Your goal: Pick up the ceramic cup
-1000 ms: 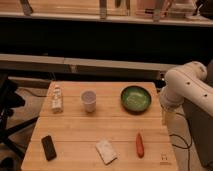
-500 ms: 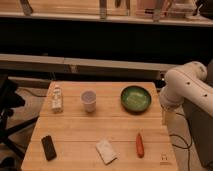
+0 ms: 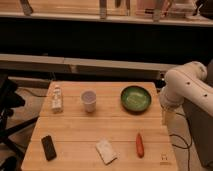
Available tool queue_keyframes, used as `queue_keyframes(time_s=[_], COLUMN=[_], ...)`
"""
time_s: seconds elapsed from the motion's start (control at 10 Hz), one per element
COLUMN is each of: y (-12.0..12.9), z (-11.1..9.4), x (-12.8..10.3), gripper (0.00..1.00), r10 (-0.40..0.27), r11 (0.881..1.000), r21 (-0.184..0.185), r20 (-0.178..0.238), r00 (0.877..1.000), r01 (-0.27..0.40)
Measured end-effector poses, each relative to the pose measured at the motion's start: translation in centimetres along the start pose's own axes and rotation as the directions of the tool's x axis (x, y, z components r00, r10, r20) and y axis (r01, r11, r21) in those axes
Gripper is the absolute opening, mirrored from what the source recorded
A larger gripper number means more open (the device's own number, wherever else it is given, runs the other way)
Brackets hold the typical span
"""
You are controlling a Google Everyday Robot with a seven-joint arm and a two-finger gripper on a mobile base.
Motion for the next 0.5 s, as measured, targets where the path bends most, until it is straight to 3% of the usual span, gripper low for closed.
queue_keyframes(time_s=[0.2,0.5], y=[-0.2,-1.4], z=[-0.2,-0.7], x=[-0.4,-4.7], gripper=[0.8,0.8], r10=[-0.021,-0.112], r11=[1.0,0.993], r21=[0.007,0.029], r20=[-0.014,-0.038], r00=[1.0,0.993], r01=[0.021,0.114])
